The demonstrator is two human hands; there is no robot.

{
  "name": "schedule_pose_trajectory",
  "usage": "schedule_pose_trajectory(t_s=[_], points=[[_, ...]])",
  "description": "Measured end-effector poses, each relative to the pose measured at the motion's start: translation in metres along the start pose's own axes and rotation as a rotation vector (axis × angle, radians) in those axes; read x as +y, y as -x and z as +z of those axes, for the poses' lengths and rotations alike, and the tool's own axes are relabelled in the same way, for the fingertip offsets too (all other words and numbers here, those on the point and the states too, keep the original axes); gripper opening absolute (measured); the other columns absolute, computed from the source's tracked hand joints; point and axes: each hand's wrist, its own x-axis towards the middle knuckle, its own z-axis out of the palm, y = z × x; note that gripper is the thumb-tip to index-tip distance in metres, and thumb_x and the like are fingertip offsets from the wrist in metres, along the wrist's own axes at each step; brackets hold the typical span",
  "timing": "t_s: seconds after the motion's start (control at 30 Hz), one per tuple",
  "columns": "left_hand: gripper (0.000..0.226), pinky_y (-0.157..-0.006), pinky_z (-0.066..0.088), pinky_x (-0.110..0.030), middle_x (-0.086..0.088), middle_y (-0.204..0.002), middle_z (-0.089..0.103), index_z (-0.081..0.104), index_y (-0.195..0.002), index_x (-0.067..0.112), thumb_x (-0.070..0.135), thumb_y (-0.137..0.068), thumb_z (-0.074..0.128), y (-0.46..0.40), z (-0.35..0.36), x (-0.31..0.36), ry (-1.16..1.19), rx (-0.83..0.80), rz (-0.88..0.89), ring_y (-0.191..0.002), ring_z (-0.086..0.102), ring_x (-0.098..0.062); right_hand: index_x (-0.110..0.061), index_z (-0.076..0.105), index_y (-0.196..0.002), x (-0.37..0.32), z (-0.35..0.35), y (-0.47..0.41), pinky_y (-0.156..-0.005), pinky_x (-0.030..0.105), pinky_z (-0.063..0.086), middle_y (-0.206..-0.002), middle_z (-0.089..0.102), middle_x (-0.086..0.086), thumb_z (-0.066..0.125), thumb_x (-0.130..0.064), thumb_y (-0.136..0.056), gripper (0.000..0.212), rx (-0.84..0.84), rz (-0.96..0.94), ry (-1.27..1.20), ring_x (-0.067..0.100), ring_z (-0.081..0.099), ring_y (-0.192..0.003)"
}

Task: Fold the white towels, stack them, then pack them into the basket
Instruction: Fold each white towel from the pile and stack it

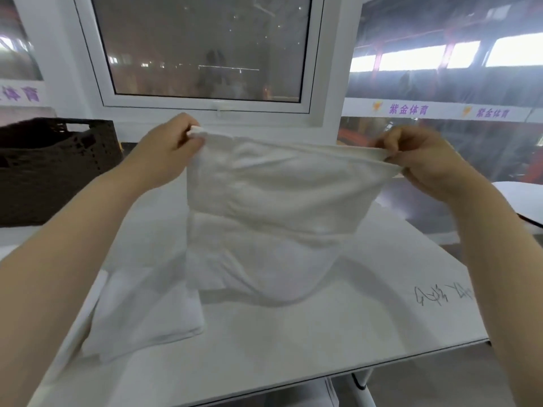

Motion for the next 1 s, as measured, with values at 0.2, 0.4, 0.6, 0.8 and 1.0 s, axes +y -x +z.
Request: schedule_pose_trajectory(t_s=[0.2,0.4,0.6,0.8,1.0], points=[[0.014,-0.077,0.047,-0.046,-0.015,-0.099,0.064,0.054,-0.104,0.015,0.027,-0.102,0.047,0.002,-0.006,-0.008,0.039,0.008,-0.045,-0.090,0.059,-0.035,-0.021,0.074,-0.071,0.008,-0.001,-0.012,-0.079,0.016,0.046,-0.078,0.070,-0.009,0.052,0.014,-0.082,0.043,-0.026,0.028,0.450,0.005,0.060,-0.078],[0.022,-0.062,0.033,-0.032,-0.004,-0.085,0.047,0.048,-0.109,0.009,0.028,-0.103,0.040,0.001,0.007,-0.013,0.160,0.133,-0.114,-0.074,0.042,-0.015,0.001,0.066,-0.070,0.008,-0.001,-0.016,-0.076,0.033,0.044,-0.071,0.063,0.014,0.050,-0.027,-0.075,0.032,-0.194,0.129,0.753,0.010,0.053,-0.066],[0.022,-0.059,0.033,-0.022,-0.006,-0.086,0.048,0.048,-0.113,0.006,0.024,-0.104,0.038,-0.001,0.013,-0.017,0.127,0.186,-0.095,-0.074,0.043,-0.017,-0.016,0.044,-0.054,0.016,0.001,-0.018,-0.061,0.033,0.029,-0.053,0.036,-0.010,0.065,-0.060,-0.081,0.056,-0.272,0.152,0.827,0.011,0.033,-0.055],[0.022,-0.069,0.040,-0.029,0.006,-0.096,0.058,0.056,-0.111,0.021,0.035,-0.103,0.041,-0.007,0.006,-0.020,0.318,0.061,-0.293,-0.087,0.053,-0.014,-0.008,0.066,-0.096,0.006,0.007,-0.016,-0.058,0.019,0.053,-0.073,0.072,-0.006,0.057,-0.015,-0.094,0.011,0.089,0.182,-0.129,0.007,0.067,-0.065],[0.024,-0.077,0.050,-0.025,0.004,-0.111,0.065,0.060,-0.122,0.015,0.025,-0.102,0.052,-0.012,0.019,-0.023,0.616,-0.152,-0.536,-0.093,0.063,-0.008,-0.017,0.067,-0.098,0.010,0.003,-0.020,-0.059,0.021,0.056,-0.075,0.073,-0.005,0.056,-0.024,-0.096,0.014,0.153,0.338,-0.393,0.007,0.069,-0.067]])
